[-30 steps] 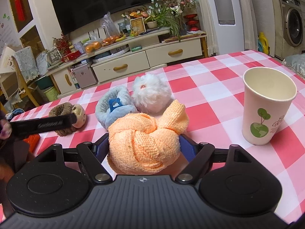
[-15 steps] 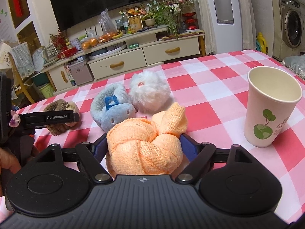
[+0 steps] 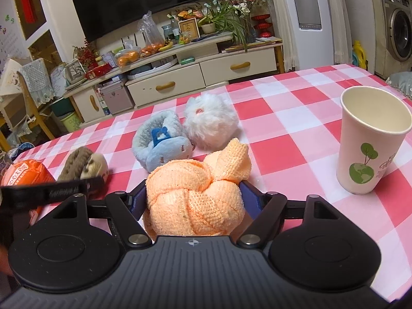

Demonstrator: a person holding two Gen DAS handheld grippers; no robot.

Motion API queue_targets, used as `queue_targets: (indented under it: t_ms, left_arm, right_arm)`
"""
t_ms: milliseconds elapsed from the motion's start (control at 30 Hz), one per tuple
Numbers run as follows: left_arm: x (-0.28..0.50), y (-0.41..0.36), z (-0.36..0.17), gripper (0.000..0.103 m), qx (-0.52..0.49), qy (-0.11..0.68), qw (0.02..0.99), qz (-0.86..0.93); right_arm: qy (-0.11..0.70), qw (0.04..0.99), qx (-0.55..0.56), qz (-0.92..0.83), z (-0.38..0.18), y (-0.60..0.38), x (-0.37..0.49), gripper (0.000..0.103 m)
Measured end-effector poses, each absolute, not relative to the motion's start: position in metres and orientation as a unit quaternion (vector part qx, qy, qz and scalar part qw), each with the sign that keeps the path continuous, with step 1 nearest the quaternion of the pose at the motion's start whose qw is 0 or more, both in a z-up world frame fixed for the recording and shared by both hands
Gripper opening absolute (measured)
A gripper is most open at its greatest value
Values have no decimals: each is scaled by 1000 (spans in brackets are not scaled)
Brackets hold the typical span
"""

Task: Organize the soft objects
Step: 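Grasp the orange towel plush with the right tool while the left tool grasps the brown fuzzy ring, then carry the orange plush and brown ring over the box and open both tools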

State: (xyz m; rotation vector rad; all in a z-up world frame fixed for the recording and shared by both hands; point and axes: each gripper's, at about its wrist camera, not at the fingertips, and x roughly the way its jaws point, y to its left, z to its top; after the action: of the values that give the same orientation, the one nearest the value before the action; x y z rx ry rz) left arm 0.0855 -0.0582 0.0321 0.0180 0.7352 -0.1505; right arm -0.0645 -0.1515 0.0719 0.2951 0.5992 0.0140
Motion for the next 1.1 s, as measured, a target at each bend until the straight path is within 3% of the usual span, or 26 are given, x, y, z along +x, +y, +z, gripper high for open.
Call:
queue_targets:
  t_ms: [633, 1100]
  left_arm:
    - [-24, -33, 36, 45, 22, 382, 913, -139]
    - [-51, -7, 51, 45, -2, 353, 915, -194]
  right_arm:
    - [291, 949, 124, 7, 71, -148, -88, 92]
    - [304, 942, 144, 15, 70, -138, -114, 90]
